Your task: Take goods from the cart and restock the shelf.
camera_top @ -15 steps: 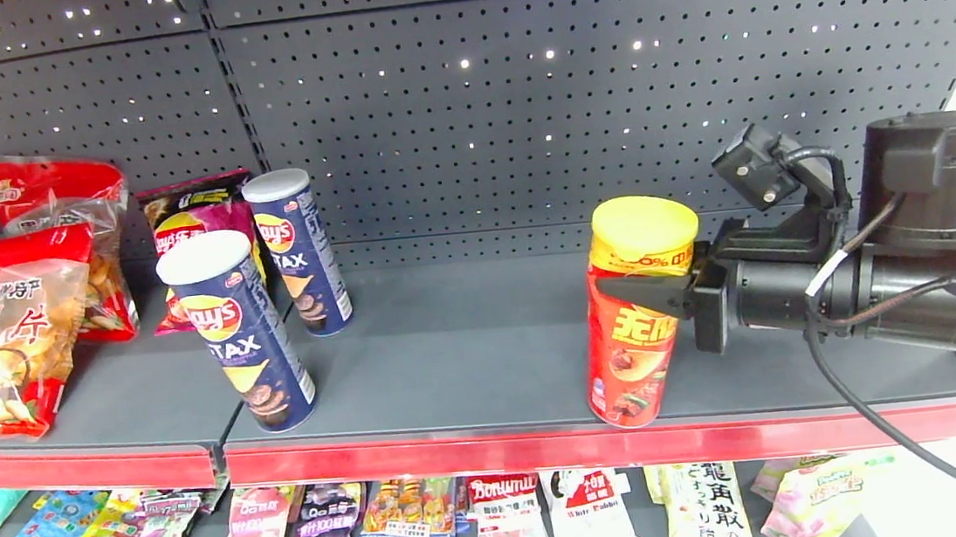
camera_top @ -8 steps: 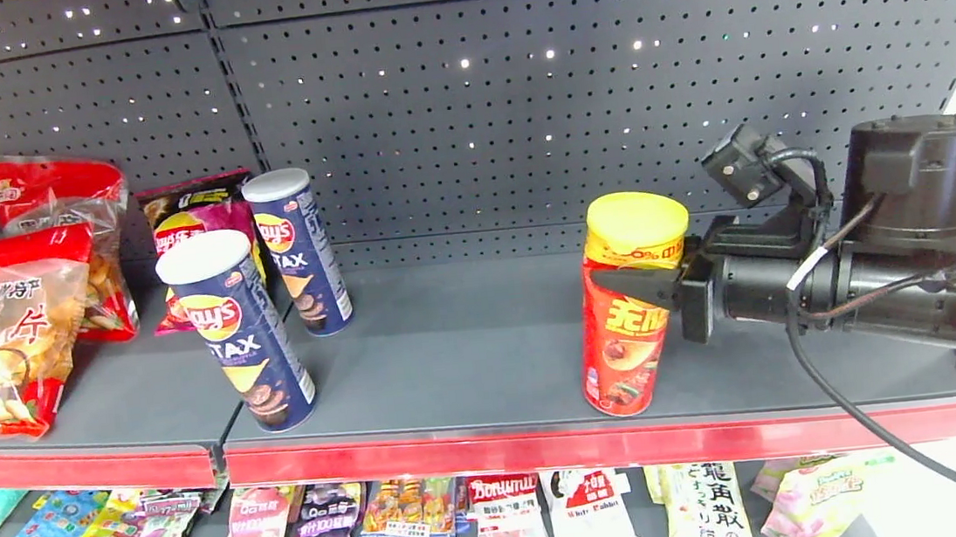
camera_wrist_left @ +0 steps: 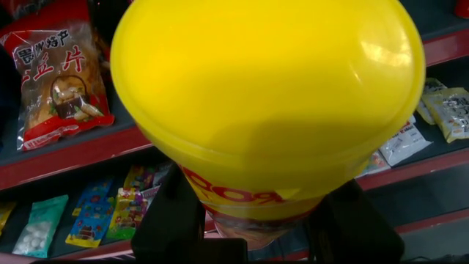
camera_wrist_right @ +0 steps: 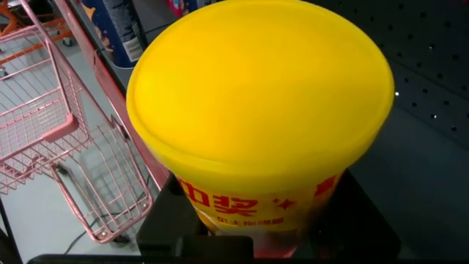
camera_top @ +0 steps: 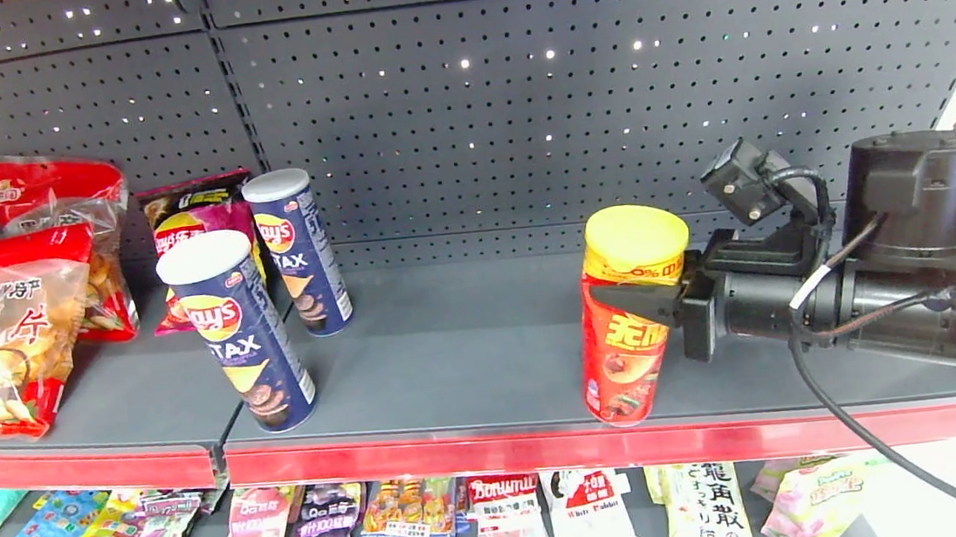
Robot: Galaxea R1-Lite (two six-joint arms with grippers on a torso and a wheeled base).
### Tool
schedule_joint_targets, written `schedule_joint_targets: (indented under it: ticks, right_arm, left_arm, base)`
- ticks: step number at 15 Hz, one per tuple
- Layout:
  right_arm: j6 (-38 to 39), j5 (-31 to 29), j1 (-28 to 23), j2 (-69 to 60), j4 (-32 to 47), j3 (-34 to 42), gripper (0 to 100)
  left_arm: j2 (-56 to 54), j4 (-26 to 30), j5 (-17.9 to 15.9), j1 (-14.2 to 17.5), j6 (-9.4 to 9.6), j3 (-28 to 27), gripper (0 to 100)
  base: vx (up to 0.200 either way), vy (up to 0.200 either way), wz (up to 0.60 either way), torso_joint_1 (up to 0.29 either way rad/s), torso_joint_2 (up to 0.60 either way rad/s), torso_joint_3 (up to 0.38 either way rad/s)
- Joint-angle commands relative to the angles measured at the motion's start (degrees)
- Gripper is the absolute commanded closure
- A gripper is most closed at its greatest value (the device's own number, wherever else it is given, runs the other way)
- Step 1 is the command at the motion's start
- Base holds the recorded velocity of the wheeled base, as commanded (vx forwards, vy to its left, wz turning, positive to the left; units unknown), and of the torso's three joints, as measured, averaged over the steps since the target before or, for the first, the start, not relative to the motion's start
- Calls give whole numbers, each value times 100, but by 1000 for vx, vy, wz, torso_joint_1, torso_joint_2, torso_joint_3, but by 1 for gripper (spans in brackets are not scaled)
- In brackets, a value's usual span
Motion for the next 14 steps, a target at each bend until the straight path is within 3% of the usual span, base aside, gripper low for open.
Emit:
schedule_joint_targets:
  ticks: [1, 9, 10, 14]
  right_arm:
    - [2, 3, 4, -49, 25, 70, 100]
    - [-6, -5, -13, -31, 25, 106, 100]
    - [-6, -5, -13, -22, 17, 106, 0]
    - [11, -14, -13, -31, 17, 62, 0]
  left_arm:
    - [-29, 1, 2, 3, 0, 1, 100]
    - [-37, 1, 2, 3, 0, 1, 100]
    - [-37, 1, 2, 3, 0, 10, 100]
    - [-46, 1, -7, 3, 0, 80, 100]
  base:
    - [0, 0, 0, 0, 0, 0]
    - [0, 0, 0, 0, 0, 0]
    - [0, 0, 0, 0, 0, 0]
    - [0, 0, 0, 0, 0, 0]
